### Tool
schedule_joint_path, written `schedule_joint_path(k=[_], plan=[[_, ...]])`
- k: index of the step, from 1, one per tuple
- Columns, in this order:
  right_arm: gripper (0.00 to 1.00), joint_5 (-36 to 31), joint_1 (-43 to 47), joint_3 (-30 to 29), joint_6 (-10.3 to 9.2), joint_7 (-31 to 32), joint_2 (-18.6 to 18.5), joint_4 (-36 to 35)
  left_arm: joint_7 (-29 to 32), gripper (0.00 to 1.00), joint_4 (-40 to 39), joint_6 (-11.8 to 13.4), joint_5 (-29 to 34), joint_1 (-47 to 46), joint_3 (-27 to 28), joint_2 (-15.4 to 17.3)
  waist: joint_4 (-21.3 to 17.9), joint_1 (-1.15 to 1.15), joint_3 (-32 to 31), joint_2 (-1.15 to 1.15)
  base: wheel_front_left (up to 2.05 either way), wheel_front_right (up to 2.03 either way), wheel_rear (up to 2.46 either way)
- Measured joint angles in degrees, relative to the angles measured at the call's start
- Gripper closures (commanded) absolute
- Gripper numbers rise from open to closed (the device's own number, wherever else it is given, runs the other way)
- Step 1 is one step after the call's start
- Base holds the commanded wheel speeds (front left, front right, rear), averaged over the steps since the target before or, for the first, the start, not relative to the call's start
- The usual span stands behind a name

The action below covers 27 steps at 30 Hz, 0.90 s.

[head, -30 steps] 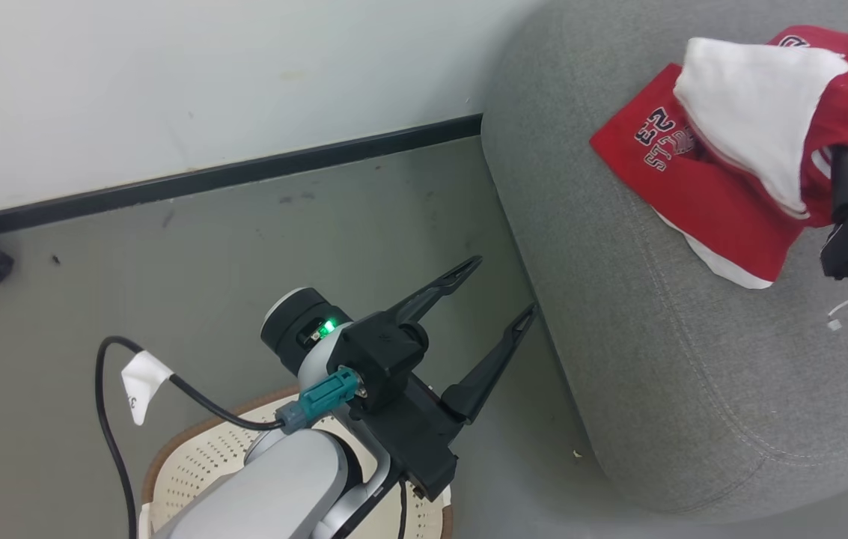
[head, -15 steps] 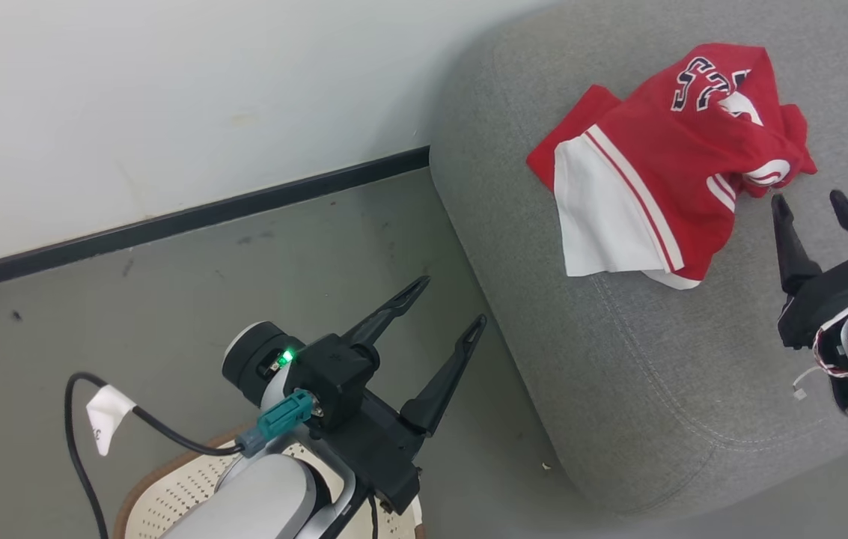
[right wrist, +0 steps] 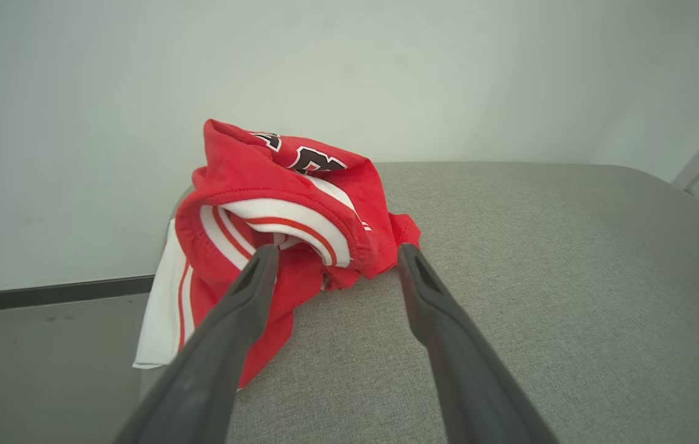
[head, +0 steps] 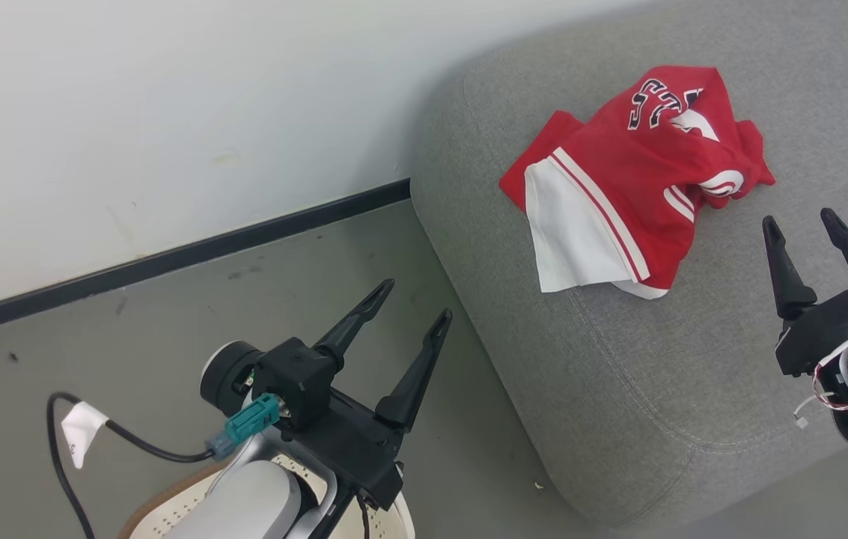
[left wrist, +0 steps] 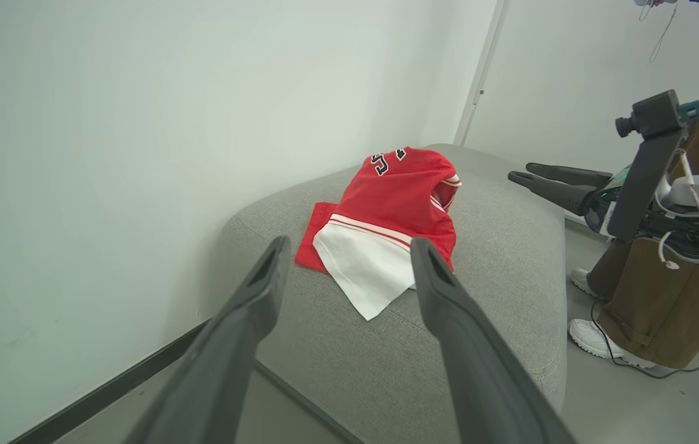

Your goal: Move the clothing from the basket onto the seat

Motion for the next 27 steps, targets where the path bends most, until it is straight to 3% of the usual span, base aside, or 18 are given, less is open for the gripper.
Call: schedule_joint_path(k=[16, 27], plan=[[0.00, -1.0, 6.1, -1.8, -0.60, 0.0, 0.5, -10.7, -4.4, 0.00, 5.9, 4.0, -1.5, 6.2, 7.4, 0.1, 5.4, 0.01, -4.7, 0.00, 0.00, 0.00, 0.00], [0.00, -1.0, 16.3, -2.8, -3.37, -0.2, 3.0, -18.8, -5.8, 0.00, 8.9, 4.9, -3.4, 16.8, 14.1, 3.0, 12.0, 0.00, -9.8, 0.00, 0.00, 0.00, 0.00]])
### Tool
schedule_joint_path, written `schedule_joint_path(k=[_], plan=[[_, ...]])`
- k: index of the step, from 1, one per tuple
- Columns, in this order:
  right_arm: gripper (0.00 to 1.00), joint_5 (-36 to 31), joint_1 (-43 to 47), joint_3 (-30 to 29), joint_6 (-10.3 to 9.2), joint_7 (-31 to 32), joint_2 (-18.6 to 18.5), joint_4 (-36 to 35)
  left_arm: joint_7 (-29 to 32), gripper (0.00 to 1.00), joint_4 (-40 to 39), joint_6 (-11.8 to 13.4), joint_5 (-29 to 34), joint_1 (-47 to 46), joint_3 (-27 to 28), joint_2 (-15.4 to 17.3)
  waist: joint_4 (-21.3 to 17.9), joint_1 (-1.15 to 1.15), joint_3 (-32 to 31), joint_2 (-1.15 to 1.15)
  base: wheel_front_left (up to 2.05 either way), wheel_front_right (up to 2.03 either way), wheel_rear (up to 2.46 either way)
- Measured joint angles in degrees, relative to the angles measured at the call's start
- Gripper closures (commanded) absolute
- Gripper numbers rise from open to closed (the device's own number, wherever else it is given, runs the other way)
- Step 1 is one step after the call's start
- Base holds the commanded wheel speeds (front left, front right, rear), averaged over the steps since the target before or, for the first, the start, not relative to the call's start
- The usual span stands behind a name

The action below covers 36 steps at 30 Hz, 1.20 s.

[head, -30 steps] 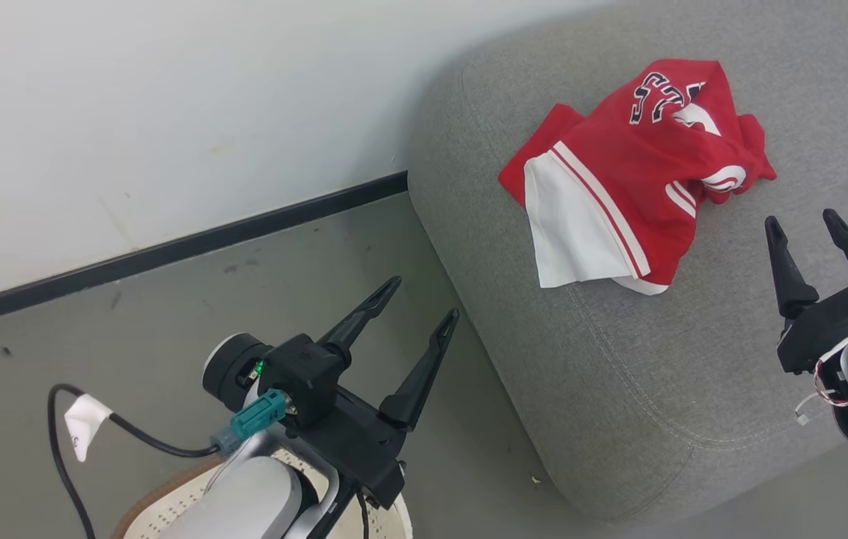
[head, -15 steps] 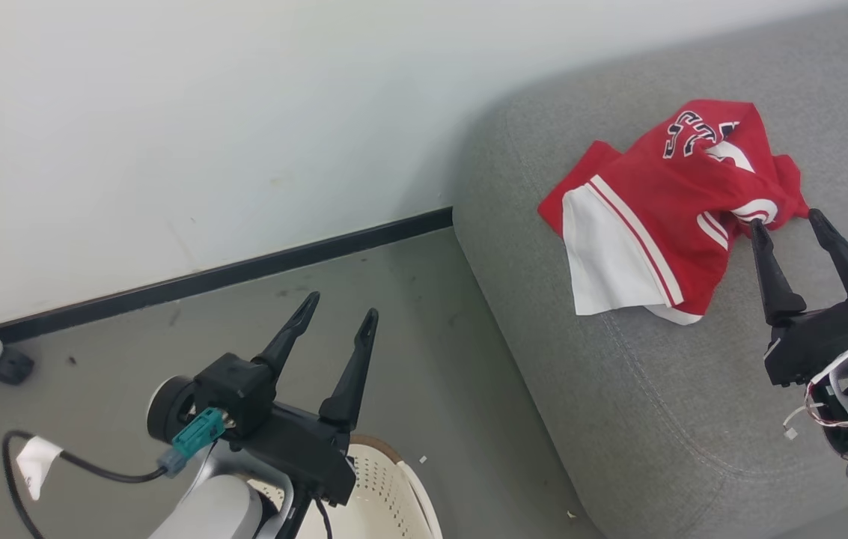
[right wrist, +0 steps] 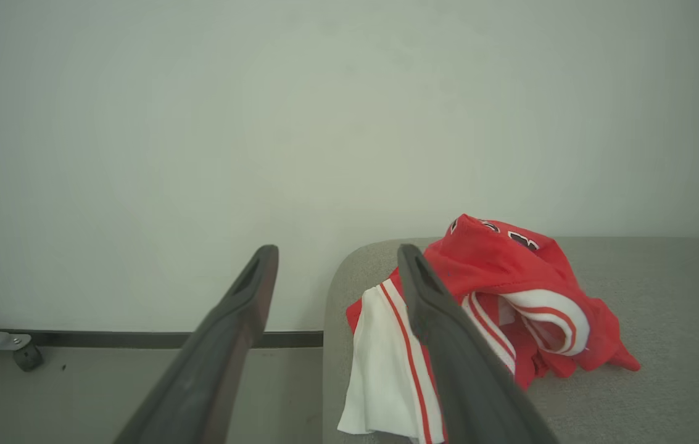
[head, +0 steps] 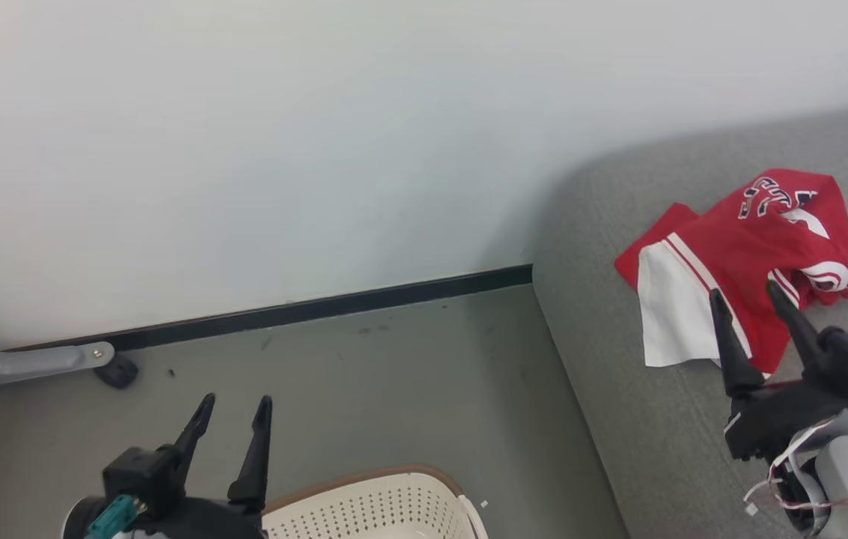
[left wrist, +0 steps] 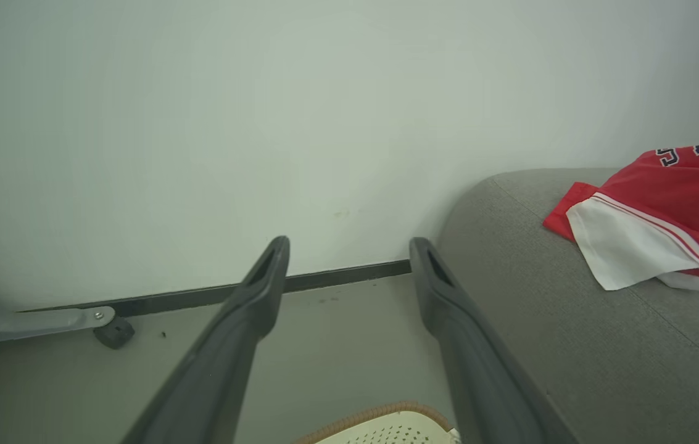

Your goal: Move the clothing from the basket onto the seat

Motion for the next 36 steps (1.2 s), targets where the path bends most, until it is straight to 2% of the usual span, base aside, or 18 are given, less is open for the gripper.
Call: schedule_joint_path(k=[9, 16, 21, 25, 36], plan=[[0.00, -0.5, 8.9, -0.3, -3.03, 0.0, 2.1, -7.7, -0.4, 0.00, -0.7, 0.2, -0.4, 7.0, 4.8, 0.9, 4.7, 0.00, -4.1, 0.00, 0.00, 0.00, 0.00], [0.00, -1.4, 16.1, 0.7, -5.66, 0.0, 5.2, -14.0, -0.7, 0.00, -2.1, 0.2, 0.7, 12.3, 10.3, 0.1, 6.9, 0.00, -6.7, 0.00, 0.00, 0.00, 0.00], [0.00, -3.0, 18.2, 1.9, -6.27, 0.0, 5.9, -17.1, -0.7, 0.00, -3.5, 0.2, 2.5, 15.9, 14.4, -0.8, 6.6, 0.00, -7.5, -0.01, 0.00, 0.00, 0.00], [0.00, -3.5, 21.5, 1.8, -7.21, 0.0, 5.6, -18.7, -0.7, 0.00, -5.5, 0.2, 4.4, 16.5, 15.9, -2.6, 6.4, 0.01, -7.6, 0.00, 0.00, 0.00, 0.00], [0.00, -3.6, 24.5, 0.7, -8.73, 0.0, 6.4, -22.4, -0.7, 0.00, -8.8, 0.2, 8.5, 18.8, 18.5, -4.4, 5.5, 0.00, -7.5, 0.00, 0.00, 0.00, 0.00]])
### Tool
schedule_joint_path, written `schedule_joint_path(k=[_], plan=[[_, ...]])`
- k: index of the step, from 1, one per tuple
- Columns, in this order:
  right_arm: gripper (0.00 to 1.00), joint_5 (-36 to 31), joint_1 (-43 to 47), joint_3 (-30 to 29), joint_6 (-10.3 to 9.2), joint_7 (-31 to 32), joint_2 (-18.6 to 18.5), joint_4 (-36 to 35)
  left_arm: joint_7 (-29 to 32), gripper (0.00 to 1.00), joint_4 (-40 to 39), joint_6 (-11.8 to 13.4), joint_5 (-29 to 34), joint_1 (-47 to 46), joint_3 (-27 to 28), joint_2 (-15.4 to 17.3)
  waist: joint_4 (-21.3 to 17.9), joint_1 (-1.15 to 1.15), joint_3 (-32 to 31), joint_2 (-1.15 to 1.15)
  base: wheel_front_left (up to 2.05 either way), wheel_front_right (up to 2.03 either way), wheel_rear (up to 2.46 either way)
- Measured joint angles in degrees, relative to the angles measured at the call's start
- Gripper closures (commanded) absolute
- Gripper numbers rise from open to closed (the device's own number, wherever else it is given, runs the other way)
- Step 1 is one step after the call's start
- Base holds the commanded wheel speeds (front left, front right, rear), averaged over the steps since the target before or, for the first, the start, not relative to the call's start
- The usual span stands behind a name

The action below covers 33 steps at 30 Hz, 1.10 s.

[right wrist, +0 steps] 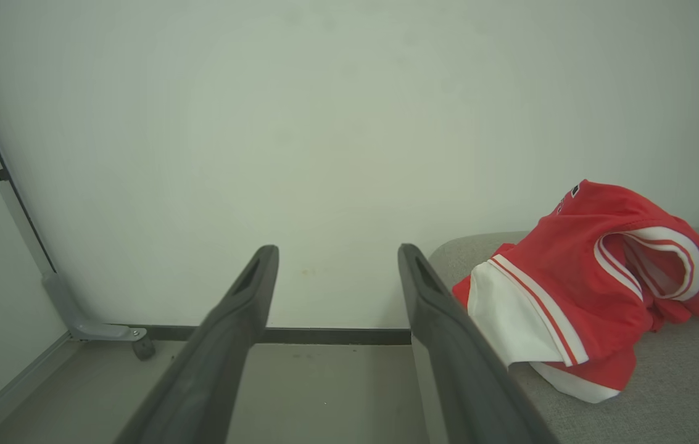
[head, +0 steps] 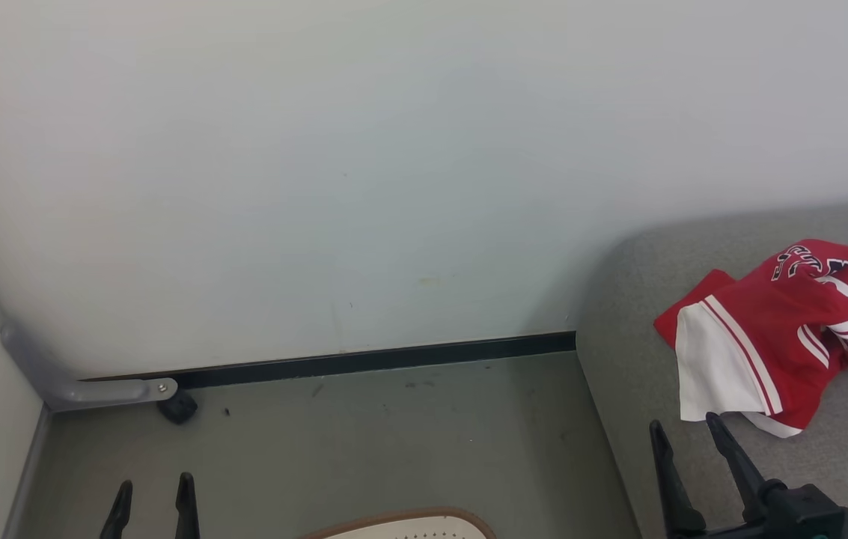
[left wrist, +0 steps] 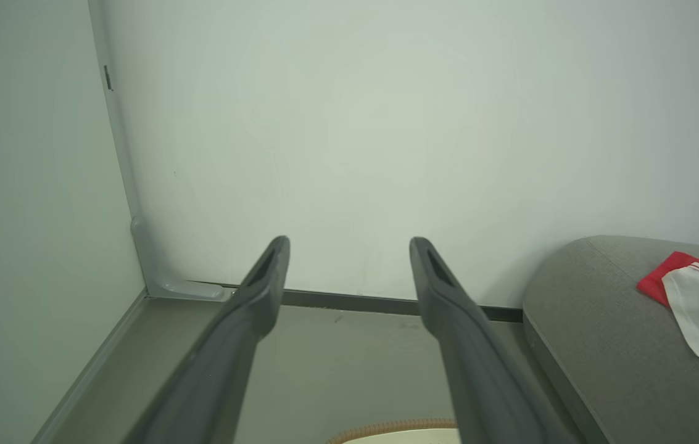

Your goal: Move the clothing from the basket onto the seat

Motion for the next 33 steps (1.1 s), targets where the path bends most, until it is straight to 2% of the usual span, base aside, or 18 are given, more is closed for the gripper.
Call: schedule_joint_path(k=[19, 33], plan=[[0.00, -0.6, 1.6, -1.3, -0.58, 0.0, 0.7, -2.3, 0.0, 0.00, -2.6, 0.0, 5.2, 0.0, 0.7, -1.5, -0.4, 0.00, 0.6, 0.00, 0.00, 0.00, 0.00], [0.00, -0.8, 2.1, -2.1, -1.07, 0.0, 0.9, -3.0, 1.1, 0.00, -3.3, 0.0, 6.3, 0.6, 1.0, -2.5, -0.1, 0.00, 1.3, 0.00, 0.00, 0.00, 0.00]])
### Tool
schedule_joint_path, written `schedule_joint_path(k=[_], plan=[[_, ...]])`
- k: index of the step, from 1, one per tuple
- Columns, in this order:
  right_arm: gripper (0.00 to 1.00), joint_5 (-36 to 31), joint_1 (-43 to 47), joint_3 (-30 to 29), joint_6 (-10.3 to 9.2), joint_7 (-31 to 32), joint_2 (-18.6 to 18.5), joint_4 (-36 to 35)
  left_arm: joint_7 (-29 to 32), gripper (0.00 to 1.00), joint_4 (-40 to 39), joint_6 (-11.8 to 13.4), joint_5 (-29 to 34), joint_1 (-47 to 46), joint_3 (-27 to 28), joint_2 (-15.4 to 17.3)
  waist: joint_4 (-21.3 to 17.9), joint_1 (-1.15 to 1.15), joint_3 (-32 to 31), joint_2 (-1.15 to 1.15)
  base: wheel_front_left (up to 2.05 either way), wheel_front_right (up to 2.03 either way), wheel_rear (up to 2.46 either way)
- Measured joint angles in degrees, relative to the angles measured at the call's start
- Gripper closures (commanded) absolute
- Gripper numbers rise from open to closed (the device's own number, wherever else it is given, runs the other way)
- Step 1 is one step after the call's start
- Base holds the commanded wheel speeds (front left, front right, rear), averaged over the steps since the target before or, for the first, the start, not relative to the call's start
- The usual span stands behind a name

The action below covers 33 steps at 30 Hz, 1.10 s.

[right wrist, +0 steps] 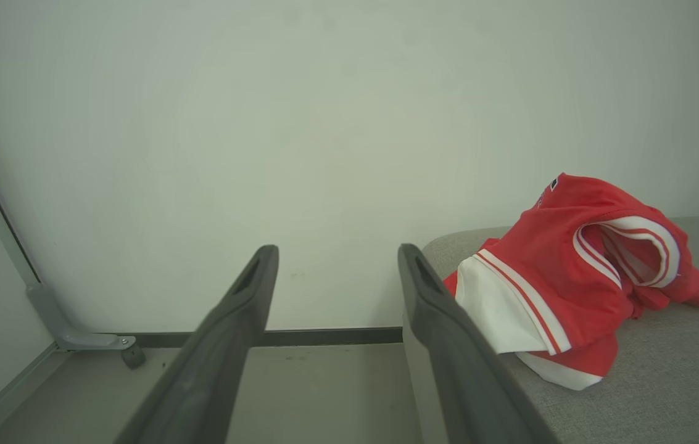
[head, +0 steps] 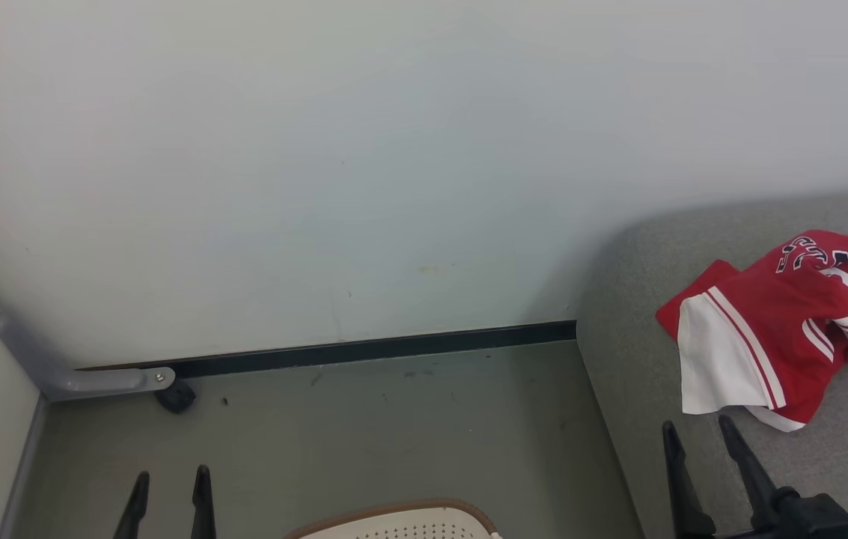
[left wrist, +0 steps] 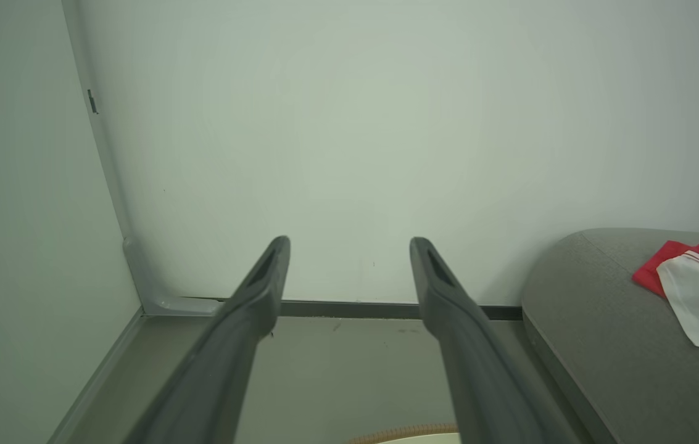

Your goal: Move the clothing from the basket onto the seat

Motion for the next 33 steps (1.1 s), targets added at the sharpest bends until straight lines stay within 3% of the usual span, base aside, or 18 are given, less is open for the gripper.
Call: schedule_joint_path(k=[1, 13, 33], plan=[[1.00, 0.0, 0.0, 0.0, 0.00, 0.0, 0.0, 0.0, 0.1, 1.00, -0.1, 0.0, 0.0, 0.1, 0.0, 0.0, 0.0, 0.00, 0.0, 0.00, 0.00, 0.00, 0.00], [1.00, 2.7, 2.1, -0.8, 0.66, 1.1, 1.4, 3.4, 1.3, 1.00, 3.4, -0.7, -2.8, 1.7, 0.1, -1.7, 0.2, 0.00, 0.2, 0.00, 0.00, 0.00, 0.00], [1.00, 20.0, 1.0, -6.2, 3.35, 6.1, 3.3, 5.2, 5.9, 1.00, 5.4, -3.7, -18.2, 0.1, 3.6, -3.2, 0.7, 0.00, 0.5, 0.00, 0.00, 0.00, 0.00]])
